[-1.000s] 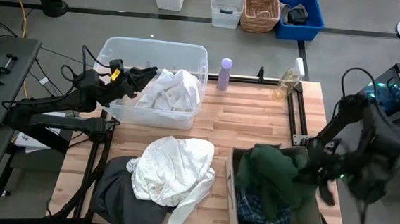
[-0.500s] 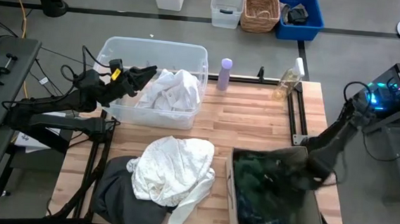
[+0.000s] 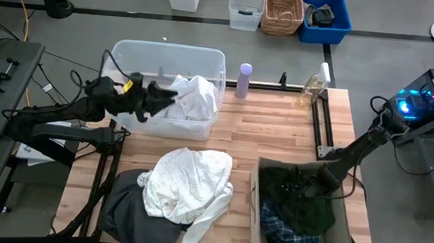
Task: Sort clothes
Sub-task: Put the green shirt into the laundry bin, then put the white shirt into the transparent bin
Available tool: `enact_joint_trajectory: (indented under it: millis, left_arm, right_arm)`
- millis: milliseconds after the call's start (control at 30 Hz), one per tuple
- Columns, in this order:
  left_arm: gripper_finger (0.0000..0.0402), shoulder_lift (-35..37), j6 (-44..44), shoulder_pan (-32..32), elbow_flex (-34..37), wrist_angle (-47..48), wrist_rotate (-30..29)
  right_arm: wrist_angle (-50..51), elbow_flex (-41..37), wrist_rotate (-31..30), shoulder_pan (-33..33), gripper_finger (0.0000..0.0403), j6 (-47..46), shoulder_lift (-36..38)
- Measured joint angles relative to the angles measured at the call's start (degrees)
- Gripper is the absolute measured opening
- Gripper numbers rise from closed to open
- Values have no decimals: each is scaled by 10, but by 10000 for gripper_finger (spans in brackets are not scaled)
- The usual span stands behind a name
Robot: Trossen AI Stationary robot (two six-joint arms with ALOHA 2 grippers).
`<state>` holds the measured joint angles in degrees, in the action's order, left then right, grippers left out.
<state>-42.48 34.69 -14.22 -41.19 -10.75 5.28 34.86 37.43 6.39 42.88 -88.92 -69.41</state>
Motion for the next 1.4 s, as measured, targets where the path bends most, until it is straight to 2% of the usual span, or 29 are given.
enact_joint_trajectory:
  millis: [133,233,333,467,567,667,833,1000,1167,1400]
  left_arm:
    - [246,-1,-81,0,-8,67,65]
    - [246,-11,-161,0,-37,137,67]
    - [246,-45,-235,6,-91,235,67]
    - [246,-128,-319,53,-190,390,58]
    - [246,-201,-373,115,-259,497,8]
    - [246,-263,-397,180,-296,552,-36]
    - [246,-341,-361,261,-299,539,-41]
    - [246,-435,-266,302,-299,520,-69]
    - [246,-525,-182,335,-321,520,-116]
    - [245,-647,-50,342,-377,594,-157]
  right_arm:
    - [48,71,25,-14,180,-11,-1]
    - [113,144,31,-31,214,-11,-1]
    - [197,218,23,-45,231,-10,-1]
    - [308,317,-41,-54,235,-6,-1]
    - [382,383,-107,-54,235,3,-1]
    - [453,441,-173,-54,236,4,0]
    - [545,511,-279,-54,236,4,0]
    - [549,538,-349,-54,236,39,4]
    - [547,538,-356,-54,236,82,4]
    - [547,519,-355,-54,236,128,4]
